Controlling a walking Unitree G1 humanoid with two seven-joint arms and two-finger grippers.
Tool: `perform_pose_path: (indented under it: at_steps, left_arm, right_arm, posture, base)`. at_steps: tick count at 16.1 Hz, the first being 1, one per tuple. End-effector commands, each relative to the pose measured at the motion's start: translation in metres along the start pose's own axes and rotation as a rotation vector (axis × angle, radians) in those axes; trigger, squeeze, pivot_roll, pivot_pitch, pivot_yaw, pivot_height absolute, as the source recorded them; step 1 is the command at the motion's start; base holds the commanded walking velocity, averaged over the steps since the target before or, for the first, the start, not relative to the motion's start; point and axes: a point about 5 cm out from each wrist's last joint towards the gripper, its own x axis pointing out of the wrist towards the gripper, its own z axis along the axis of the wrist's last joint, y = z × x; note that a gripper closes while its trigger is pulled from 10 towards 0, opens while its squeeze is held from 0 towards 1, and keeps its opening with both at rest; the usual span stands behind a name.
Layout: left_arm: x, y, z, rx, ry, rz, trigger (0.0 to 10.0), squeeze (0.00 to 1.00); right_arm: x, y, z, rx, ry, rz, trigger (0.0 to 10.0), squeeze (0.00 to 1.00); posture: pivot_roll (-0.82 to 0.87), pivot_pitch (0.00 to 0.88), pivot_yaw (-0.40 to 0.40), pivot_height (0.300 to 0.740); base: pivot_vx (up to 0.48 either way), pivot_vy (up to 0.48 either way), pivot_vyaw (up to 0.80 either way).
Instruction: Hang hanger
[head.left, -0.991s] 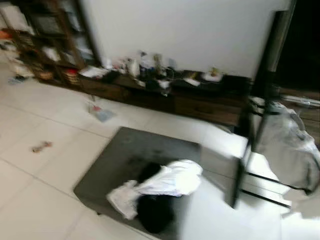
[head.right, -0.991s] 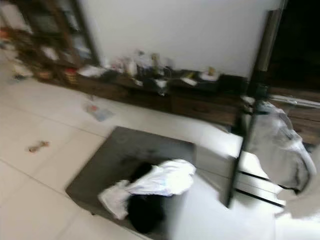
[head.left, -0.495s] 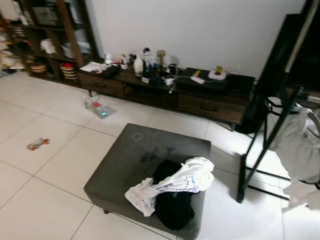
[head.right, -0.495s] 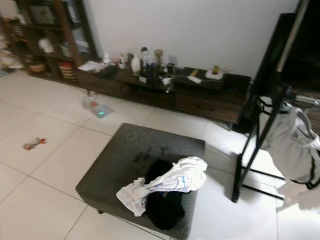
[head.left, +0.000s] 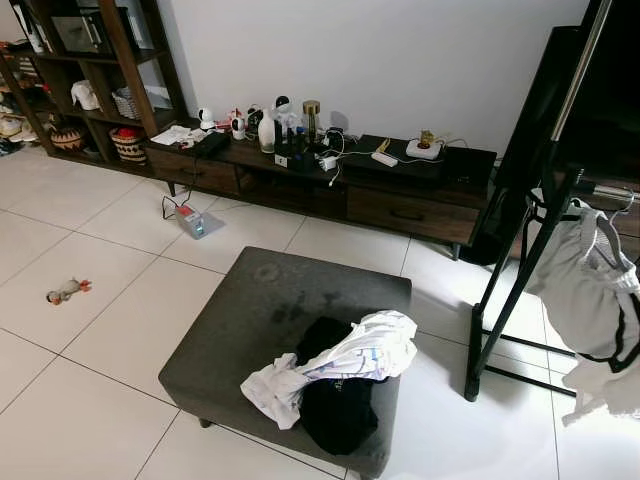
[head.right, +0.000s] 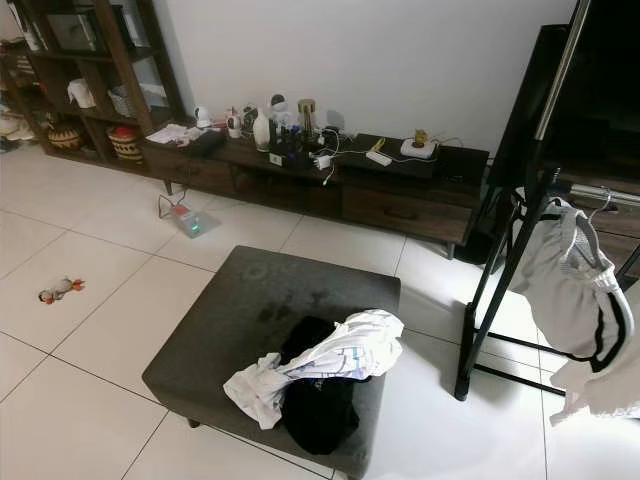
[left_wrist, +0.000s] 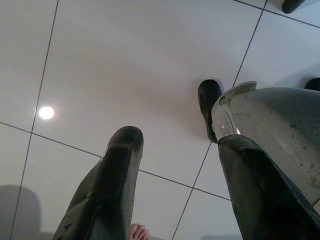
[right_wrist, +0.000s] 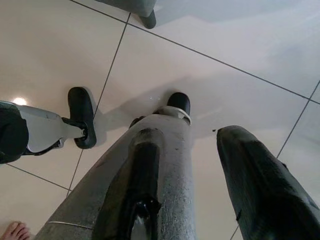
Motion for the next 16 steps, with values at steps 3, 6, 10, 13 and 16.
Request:
perform_pose_path:
  at_steps: [3,6,10,13,16]
  left_arm:
    - [-0.0008,-0.0003,-0.0066,0.015,0.026,-0.002,10.0,0.0]
    - [-0.0008,-0.0003,-0.0064,0.014,0.026,-0.001,10.0,0.0]
    - [-0.0007,0.0,-0.006,0.016,0.027,0.003,10.0,0.0]
    - [-0.0007,0.0001,-0.0057,0.016,0.025,0.007,10.0,0.0]
    - [-0.0007,0.0,-0.006,0.013,0.024,0.009,10.0,0.0]
  right_arm:
    - [0.0,0.0004,-0.003,-0.003,0.007,0.004,10.0,0.0]
    - [0.0,0.0002,-0.0025,-0.01,0.006,0.005,10.0,0.0]
    - [0.0,0.0001,-0.0015,-0.023,0.002,0.006,10.0,0.0]
    - [-0.0001,-0.0005,-0.0009,-0.028,-0.002,-0.001,10.0,0.0]
    - [-0.0001,-0.0007,-0.0002,-0.024,-0.017,-0.002,10.0,0.0]
  posture:
    - [-0.02,0.056,0.024,0.74]
    - [-0.02,0.056,0.024,0.74]
    - [-0.02,0.057,0.022,0.74]
    - [-0.02,0.06,0.019,0.74]
    - [-0.02,0.063,0.018,0.74]
  base:
    - [0.0,0.0,0.0]
    - [0.086,0.0,0.0]
    - [0.328,0.0,0.0]
    - [0.37,0.0,0.0]
    - [0.39,0.0,0.0]
